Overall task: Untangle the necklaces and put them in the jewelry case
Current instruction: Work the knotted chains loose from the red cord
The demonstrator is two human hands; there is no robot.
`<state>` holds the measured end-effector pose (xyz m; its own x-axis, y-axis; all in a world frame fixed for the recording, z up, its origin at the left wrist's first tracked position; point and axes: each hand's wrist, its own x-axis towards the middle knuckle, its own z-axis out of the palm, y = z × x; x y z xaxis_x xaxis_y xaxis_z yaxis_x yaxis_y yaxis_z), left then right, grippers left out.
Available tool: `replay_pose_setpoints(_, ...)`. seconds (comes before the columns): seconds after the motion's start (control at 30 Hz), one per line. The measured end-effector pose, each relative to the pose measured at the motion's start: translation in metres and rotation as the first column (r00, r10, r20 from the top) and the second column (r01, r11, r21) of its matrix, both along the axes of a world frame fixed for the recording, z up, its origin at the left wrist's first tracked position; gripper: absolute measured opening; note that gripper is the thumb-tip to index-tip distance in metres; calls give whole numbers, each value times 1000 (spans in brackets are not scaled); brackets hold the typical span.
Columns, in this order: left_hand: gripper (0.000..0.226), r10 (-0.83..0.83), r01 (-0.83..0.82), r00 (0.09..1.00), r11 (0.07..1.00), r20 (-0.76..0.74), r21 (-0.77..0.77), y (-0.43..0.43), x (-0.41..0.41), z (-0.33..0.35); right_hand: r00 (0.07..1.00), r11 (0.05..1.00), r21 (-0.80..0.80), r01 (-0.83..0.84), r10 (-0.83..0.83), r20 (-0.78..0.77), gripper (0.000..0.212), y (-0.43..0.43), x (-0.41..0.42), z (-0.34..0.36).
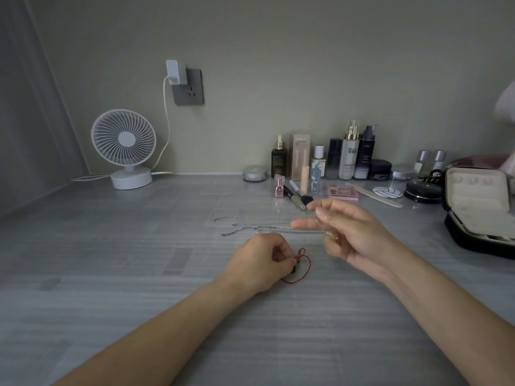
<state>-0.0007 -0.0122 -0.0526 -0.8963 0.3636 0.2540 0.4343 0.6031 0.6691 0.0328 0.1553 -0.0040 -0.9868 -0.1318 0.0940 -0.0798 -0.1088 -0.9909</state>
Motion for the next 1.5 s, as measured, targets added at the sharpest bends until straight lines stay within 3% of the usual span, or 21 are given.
replay_pose_setpoints(0.1, 23, 7, -7, 1000, 1000, -5, -19, 0, -1, 0, 998, 991, -131, -32, 38, 40, 16, 0, -1, 1)
replay_pose_setpoints(0.23, 23, -1, 0, 1000, 999, -24, -44, -1, 0, 0, 998, 980, -191, -50, 56, 26, 37, 1, -2, -1)
replay_pose_setpoints(0.47, 23, 2, -3, 1000, 998, -23, -61, 0, 1, 2, 986, 989, 24, 147, -145, -80, 26, 0, 0, 0)
replay_pose_setpoints(0.63, 23, 11, -13, 1000, 997, -20, -71, -1, 1, 2, 959, 962, 37, 270, -266, -96, 8, 1, 0, 1)
replay_pose_setpoints(0.83, 22, 12, -13, 1000, 996, -10, -91, -4, 0, 3, 912, 894, 204, 398, -363, -188, 10, 10, 1, 6)
replay_pose_setpoints(1.1, 14, 2, -2, 1000, 989, 4, -145, -11, -1, 9, 916, 875, 287, 390, -337, -217, 11, 17, -2, 6)
replay_pose_setpoints(1.23, 11, 12, -11, 1000, 988, 10, -156, -15, 0, 13, 950, 922, 235, 309, -289, -116, 5, 18, -4, 4)
replay_pose_setpoints(1.37, 12, 18, -15, 1000, 991, 24, -135, -16, 2, 15, 974, 960, 165, 225, -227, -8, 13, 22, -2, 6)
replay_pose_setpoints(1.5, 14, 49, -45, 997, 996, 54, -81, -18, -1, 16, 975, 913, 343, 219, -221, -34, 7, 24, -3, 5)
